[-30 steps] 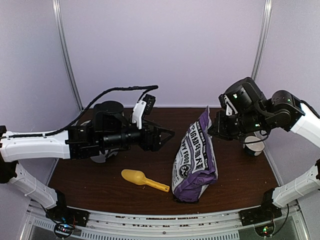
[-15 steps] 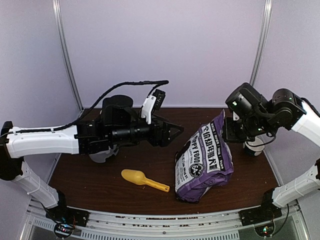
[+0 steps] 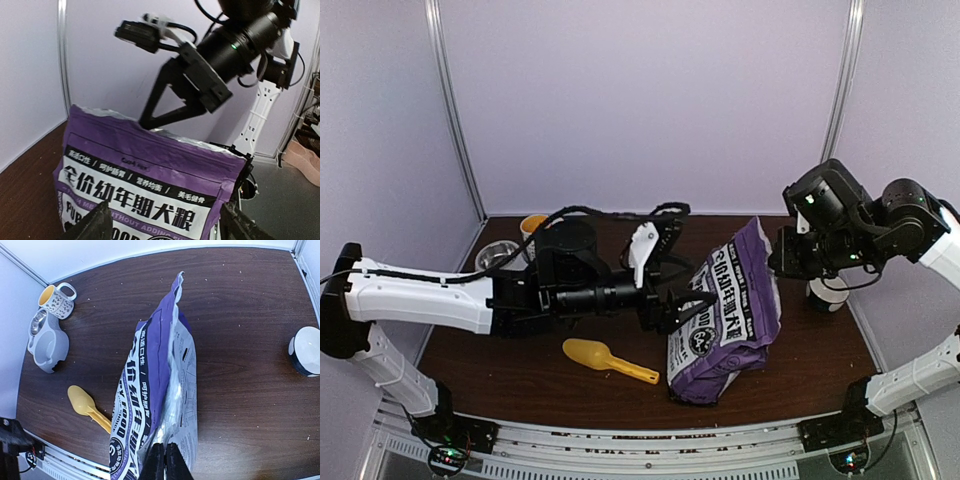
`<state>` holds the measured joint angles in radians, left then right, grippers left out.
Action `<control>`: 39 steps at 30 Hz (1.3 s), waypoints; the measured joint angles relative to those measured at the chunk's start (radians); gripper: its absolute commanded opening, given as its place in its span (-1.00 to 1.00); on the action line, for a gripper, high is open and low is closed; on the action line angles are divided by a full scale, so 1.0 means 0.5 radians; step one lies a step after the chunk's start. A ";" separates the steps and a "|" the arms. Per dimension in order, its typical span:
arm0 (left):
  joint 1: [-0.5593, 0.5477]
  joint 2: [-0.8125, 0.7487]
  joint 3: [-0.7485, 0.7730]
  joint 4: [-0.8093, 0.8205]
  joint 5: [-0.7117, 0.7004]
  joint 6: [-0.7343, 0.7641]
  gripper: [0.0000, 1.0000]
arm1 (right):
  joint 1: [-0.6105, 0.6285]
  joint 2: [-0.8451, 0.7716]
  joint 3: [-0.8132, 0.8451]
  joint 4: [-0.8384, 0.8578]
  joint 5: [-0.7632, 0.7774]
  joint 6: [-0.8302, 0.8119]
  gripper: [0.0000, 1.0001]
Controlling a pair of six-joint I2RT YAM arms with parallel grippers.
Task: Serve the pet food
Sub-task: Adjust the pet food bag at the center of the board.
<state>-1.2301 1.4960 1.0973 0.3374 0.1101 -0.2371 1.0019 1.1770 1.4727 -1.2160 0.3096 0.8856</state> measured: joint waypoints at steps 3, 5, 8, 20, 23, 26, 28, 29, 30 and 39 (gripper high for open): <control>-0.105 0.074 -0.004 0.042 -0.021 0.177 0.52 | 0.000 -0.011 -0.014 0.085 -0.019 -0.002 -1.00; -0.185 0.124 -0.004 0.047 -0.082 0.307 0.57 | 0.000 -0.021 -0.040 0.140 -0.036 -0.005 -1.00; -0.294 0.194 0.000 0.042 -0.176 0.461 0.59 | 0.000 -0.034 -0.087 0.221 -0.064 -0.018 -1.00; -0.473 0.546 0.253 -0.125 -0.965 0.777 -0.35 | 0.000 -0.064 -0.165 0.398 -0.139 -0.107 -1.00; -0.497 0.575 0.298 -0.150 -1.131 0.773 -0.77 | 0.000 -0.063 -0.171 0.431 -0.149 -0.137 -1.00; -0.537 0.575 0.284 -0.149 -1.308 0.769 -1.00 | 0.000 -0.063 -0.171 0.448 -0.154 -0.158 -1.00; -0.537 0.558 0.235 -0.116 -1.384 0.746 -1.00 | 0.000 -0.064 -0.172 0.453 -0.155 -0.172 -1.00; -0.538 0.535 0.194 -0.089 -1.411 0.735 -1.00 | 0.000 -0.064 -0.172 0.456 -0.155 -0.183 -1.00; -0.538 0.497 0.143 -0.069 -1.434 0.719 -1.00 | 0.000 -0.064 -0.173 0.463 -0.155 -0.191 -1.00; -0.523 0.103 -0.248 -0.080 -1.322 0.575 -1.00 | -0.010 -0.294 -0.504 0.988 -0.438 -0.330 0.20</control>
<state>-1.4914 1.5475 0.9733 0.2974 -0.5510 0.0502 0.9970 1.0302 1.2205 -0.7219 0.0906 0.7204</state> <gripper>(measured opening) 0.008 0.545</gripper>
